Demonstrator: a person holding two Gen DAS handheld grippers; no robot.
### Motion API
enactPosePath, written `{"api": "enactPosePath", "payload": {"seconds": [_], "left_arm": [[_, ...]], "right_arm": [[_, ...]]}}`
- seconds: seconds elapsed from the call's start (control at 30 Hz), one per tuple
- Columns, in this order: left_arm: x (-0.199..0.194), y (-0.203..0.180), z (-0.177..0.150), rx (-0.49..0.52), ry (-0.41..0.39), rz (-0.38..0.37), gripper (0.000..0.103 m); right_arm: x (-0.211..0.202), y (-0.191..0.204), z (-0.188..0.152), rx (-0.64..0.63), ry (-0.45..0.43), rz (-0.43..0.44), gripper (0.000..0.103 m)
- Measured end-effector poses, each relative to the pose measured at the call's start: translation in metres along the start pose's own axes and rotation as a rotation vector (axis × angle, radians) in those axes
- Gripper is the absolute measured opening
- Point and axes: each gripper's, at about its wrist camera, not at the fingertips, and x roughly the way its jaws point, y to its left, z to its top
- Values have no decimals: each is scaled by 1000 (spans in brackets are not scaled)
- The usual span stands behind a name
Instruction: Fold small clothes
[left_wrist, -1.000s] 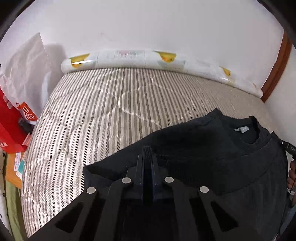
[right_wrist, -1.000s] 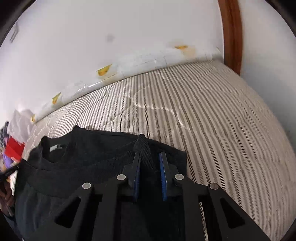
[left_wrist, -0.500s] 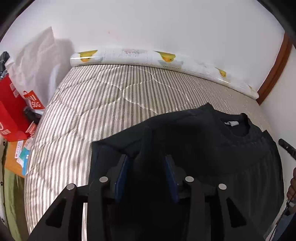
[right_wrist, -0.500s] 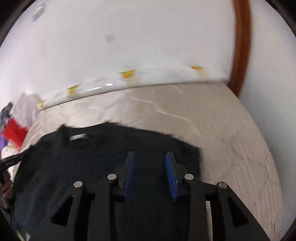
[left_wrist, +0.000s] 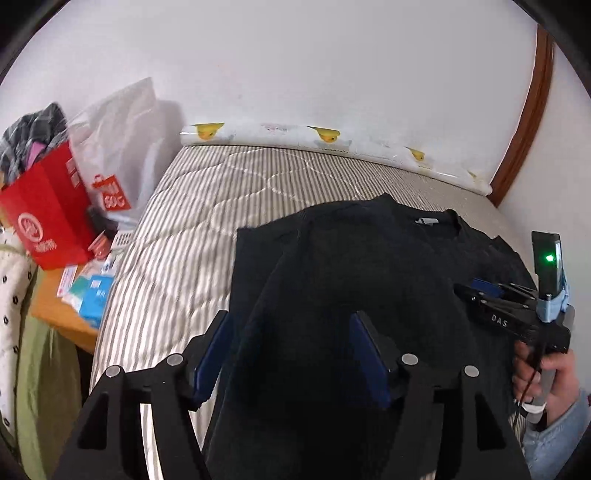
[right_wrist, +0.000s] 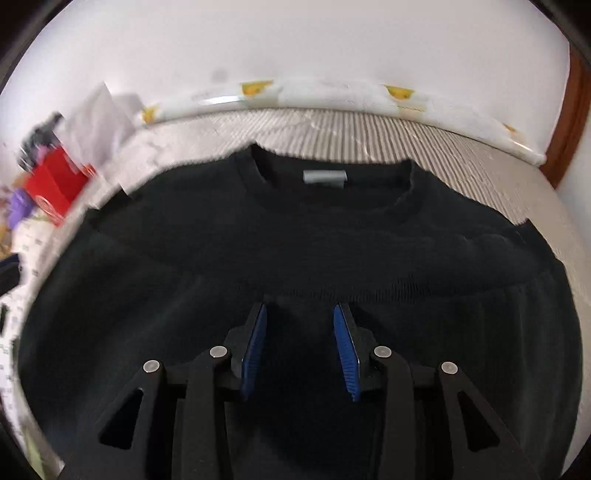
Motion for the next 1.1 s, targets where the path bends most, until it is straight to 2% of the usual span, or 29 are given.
{"api": "enactPosePath", "payload": {"seconds": [0.1,0.3,0.43,0.57,0.87,1.1], "left_arm": [[-7,12,-17,-32,1,-24,64],[-17,37,-64,-134,21,-119,64],[-26,40,-91,-147,15,-143,64],[-33,42,-113,-175,0,-173,65],[-22,54,-135,-322,20,-306,66],[-12,50,-134,-413,-29,-397,70]], "right_arm": [[-12,5,-12,-3,-8,-44,37],[-41,17,-49,-31,-39,-68,37],[-55,23,-78,-46,-48,-49,37],[-70,29,-106,-58,-97,-70,37],[-97,31,-147,-50,-119,-59,37],[-109,35,-165,-88,-121,-53,37]]}}
